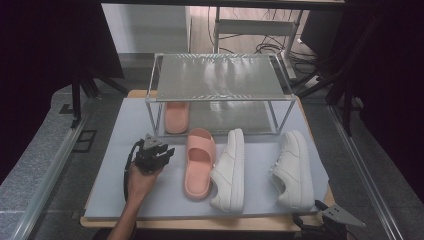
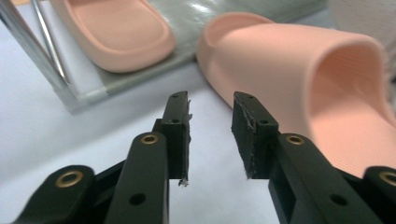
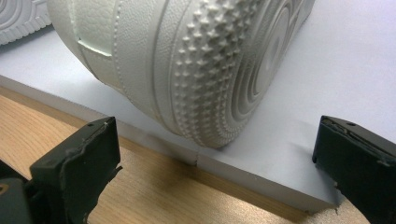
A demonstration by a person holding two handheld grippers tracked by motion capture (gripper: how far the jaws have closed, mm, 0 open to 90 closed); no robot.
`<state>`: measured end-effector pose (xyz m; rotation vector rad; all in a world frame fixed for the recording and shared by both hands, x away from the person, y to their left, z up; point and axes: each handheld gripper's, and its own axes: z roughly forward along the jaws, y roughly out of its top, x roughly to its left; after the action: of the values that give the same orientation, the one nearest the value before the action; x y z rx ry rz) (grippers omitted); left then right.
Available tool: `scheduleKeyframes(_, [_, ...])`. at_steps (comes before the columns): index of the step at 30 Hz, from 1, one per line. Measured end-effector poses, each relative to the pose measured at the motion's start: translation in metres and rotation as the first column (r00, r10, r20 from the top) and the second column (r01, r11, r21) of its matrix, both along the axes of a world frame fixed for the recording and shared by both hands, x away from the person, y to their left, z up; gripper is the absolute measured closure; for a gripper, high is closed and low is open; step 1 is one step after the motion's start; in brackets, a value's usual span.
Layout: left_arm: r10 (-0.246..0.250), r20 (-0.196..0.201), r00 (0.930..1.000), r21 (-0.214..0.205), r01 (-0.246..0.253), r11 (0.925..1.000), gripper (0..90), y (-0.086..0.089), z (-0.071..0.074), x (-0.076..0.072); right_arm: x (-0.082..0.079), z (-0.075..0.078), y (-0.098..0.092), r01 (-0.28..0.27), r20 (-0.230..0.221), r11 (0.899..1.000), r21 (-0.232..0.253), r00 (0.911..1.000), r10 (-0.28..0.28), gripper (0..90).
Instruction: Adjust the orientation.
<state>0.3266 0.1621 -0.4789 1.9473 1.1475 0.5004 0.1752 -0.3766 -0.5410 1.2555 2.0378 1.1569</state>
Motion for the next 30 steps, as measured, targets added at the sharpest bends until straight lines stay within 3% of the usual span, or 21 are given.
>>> scheduleKeyframes(7, [-0.045,-0.003,0.999,-0.039,0.044,0.9983,61.8,-0.01,0.002,-0.017,0.0,0.0,0.001,0.001,-0.001,1.0,-0.004,1.0,-0.001,0.6])
scheduleKeyframes(15, [-0.082,-0.004,0.9966,-0.06,0.082,0.9948,56.4,-0.029,0.005,-0.019,0.0,0.0,0.0,0.0,-0.001,1.0,-0.003,1.0,0.0,0.6])
scheduleKeyframes(30, [-0.04,-0.028,0.9988,-0.044,0.039,0.9983,49.7,-0.043,-0.01,-0.005,0.0,0.0,0.0,0.0,-0.001,1.0,0.0,1.0,0.0,0.6])
